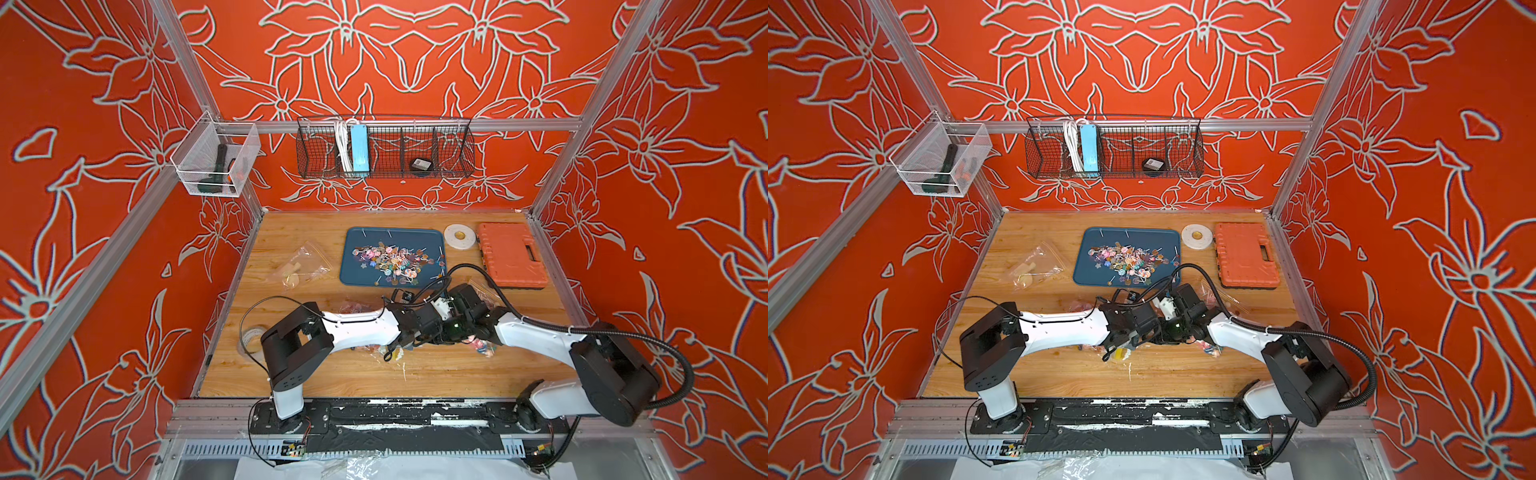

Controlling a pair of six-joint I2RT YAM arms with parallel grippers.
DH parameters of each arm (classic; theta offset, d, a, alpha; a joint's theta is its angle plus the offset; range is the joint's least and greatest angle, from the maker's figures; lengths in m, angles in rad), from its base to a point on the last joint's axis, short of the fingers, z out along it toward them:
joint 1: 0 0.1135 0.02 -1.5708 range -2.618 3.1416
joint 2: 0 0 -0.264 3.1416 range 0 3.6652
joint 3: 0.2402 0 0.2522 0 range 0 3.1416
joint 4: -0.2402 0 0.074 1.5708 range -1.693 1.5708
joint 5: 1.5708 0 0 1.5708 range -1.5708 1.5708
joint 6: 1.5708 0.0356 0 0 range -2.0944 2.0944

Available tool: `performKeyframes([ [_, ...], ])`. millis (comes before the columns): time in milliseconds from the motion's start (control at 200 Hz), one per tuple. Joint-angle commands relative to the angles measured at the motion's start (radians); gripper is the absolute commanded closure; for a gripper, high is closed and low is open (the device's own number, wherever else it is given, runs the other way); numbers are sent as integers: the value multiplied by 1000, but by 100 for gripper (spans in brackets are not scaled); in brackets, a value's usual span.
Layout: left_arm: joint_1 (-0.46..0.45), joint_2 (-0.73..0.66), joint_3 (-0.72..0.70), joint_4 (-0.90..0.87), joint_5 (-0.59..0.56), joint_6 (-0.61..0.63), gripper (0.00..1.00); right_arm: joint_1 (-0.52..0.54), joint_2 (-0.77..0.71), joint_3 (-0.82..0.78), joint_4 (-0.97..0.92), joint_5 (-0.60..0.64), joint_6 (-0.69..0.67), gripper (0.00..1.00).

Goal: Pour candies out of the ziploc bag
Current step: Open the ziploc bag at the center of the board.

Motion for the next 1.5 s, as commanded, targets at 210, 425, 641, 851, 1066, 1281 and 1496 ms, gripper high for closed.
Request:
performKeyframes([
  [210, 75, -137, -156, 191, 121, 78, 100, 59, 140, 67, 184, -75, 83, 57],
  [425, 108, -179, -218, 260, 176, 105, 100, 79, 216, 104, 245, -77, 117, 58],
  [641, 127, -207, -262, 298, 201, 110, 100, 84, 281, 148, 270, -47, 136, 59],
  [851, 131, -211, -270, 308, 207, 115, 100, 86, 355, 189, 286, -31, 159, 62],
  [1066, 136, -224, -280, 307, 205, 116, 100, 86, 393, 208, 285, -14, 167, 65],
  [1281, 139, -233, -286, 310, 212, 117, 100, 86, 418, 213, 303, -3, 184, 67],
  [1496, 139, -235, -303, 324, 231, 110, 100, 86, 415, 239, 285, 47, 189, 67],
])
